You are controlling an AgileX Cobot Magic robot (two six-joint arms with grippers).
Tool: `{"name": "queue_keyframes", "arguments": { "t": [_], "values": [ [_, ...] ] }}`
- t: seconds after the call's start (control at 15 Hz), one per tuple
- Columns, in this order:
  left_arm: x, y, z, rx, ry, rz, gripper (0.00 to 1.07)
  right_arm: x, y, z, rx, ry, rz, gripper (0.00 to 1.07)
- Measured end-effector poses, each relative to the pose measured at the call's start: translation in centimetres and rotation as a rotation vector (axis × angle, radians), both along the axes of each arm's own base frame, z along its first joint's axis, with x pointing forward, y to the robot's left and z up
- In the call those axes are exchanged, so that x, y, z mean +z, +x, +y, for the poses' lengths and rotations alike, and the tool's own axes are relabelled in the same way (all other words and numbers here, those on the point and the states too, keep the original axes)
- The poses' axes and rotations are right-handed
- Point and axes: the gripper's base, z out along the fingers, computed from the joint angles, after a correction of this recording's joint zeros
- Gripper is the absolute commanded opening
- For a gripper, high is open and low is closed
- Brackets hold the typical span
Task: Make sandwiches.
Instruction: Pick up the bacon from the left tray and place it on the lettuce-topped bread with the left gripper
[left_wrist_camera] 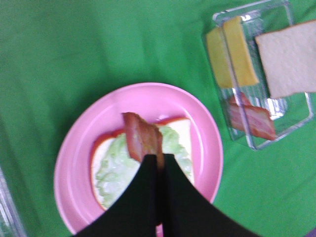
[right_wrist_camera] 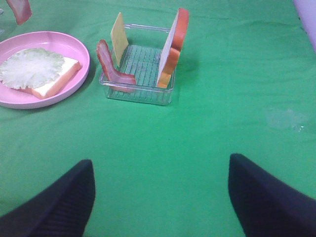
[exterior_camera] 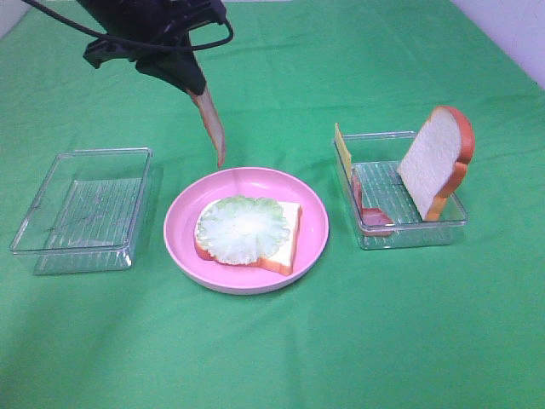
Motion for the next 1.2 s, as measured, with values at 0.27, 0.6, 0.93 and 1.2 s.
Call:
{"name": "queue_keyframes", "arguments": {
  "t": [0.27, 0.6, 0.93, 1.2],
  "values": [
    [-1.1, -1.9, -4.4, -0.132, -0.026, 0.039, 0.00, 0.0, 0.0, 0.0, 0.000, 0.000, 0.000, 0.71],
    [-2.4, -3.7, -7.8, -0.224, -0.010, 0.065, 0.00, 0.0, 0.0, 0.0, 0.000, 0.000, 0.000, 0.71],
    [-3.6, -4.3, -9.1, -0.261, 0.007, 0.096, 0.00, 0.0, 0.0, 0.0, 0.000, 0.000, 0.000, 0.71],
    [-6.0, -3.6, -8.6, -0.300, 0.139, 0.079, 0.00, 0.0, 0.0, 0.0, 0.000, 0.000, 0.000, 0.71]
  ]
}}
